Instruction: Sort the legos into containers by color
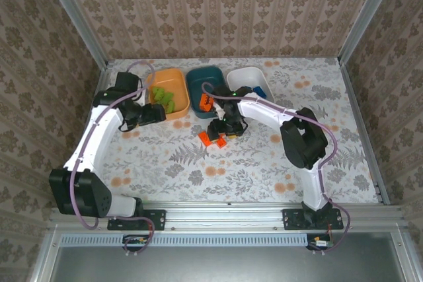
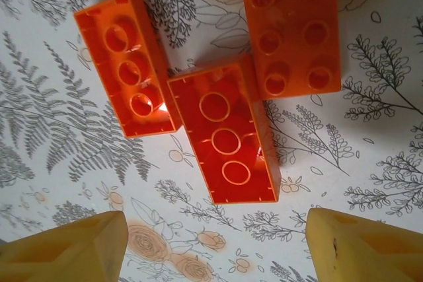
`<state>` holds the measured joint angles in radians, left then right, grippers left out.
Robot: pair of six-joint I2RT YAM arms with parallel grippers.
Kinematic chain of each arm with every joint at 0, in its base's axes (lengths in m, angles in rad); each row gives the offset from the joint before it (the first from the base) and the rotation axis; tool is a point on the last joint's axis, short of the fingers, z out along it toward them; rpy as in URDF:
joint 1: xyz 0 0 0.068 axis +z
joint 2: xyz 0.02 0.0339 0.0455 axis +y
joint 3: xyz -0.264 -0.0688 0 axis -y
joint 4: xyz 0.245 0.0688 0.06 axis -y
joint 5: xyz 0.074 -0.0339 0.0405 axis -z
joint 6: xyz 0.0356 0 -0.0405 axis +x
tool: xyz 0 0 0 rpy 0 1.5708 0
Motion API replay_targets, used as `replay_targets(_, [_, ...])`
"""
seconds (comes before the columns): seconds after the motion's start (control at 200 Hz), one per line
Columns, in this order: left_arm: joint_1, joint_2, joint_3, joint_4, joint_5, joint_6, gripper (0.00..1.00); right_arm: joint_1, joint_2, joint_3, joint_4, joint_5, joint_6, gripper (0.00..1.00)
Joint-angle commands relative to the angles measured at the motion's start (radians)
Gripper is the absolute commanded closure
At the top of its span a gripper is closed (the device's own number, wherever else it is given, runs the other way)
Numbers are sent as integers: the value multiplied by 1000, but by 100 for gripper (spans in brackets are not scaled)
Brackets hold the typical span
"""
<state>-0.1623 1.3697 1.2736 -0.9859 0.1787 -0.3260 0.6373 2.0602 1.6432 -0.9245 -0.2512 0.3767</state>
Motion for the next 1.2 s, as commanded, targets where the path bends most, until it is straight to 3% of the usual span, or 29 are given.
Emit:
replay_targets(0.0, [12,-17,-10,25,39,-18,20,14,29,46,-89,71,-61,29])
replay_targets(0.54, [16,14,23,31,62,-12,19,76,134,171,-167,166,-126,39])
replay_targets(1.195, [23,17,27,26,58,-6,17,84,205,239,-233,235,-133,47])
